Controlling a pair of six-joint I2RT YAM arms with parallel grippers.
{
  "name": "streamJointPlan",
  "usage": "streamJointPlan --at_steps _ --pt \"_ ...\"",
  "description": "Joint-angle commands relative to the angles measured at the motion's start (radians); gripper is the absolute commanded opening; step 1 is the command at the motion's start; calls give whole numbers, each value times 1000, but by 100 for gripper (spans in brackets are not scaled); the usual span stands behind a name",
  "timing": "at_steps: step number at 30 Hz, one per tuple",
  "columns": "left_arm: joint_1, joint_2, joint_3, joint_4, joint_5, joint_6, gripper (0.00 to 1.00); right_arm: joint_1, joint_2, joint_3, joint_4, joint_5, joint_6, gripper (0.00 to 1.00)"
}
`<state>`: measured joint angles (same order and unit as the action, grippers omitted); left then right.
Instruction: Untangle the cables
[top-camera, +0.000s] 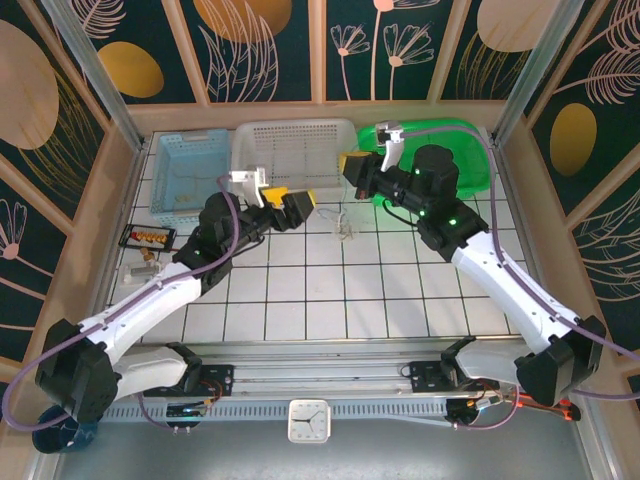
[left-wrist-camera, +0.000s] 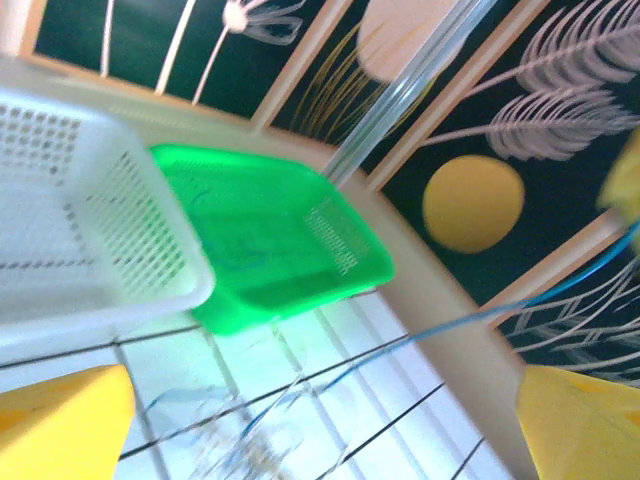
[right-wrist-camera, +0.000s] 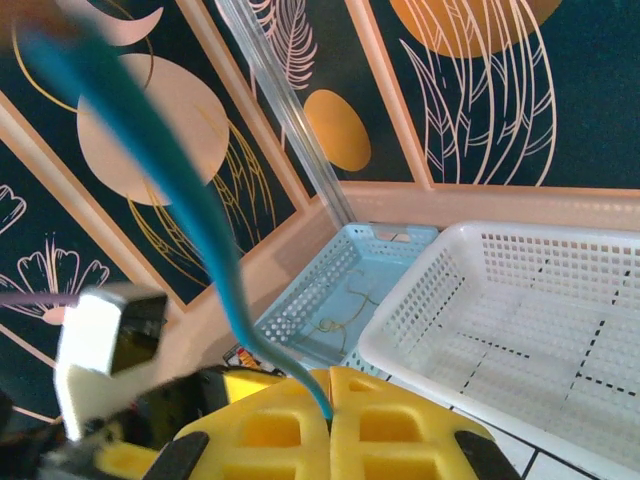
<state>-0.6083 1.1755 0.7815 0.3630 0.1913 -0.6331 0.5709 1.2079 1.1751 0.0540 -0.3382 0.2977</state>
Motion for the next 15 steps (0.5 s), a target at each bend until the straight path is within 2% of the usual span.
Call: streamJointPlan --at_steps 1,9,15 --pt "-7 8 -49 70 -15 99 99 -3 -25 -14 -15 20 5 0" --pt "-8 107 -81 137 128 191 99 -4 -20 -12 -33 24 4 0" --pt "-45 174 -29 139 197 235 99 4 -24 -30 -8 -11 46 0"
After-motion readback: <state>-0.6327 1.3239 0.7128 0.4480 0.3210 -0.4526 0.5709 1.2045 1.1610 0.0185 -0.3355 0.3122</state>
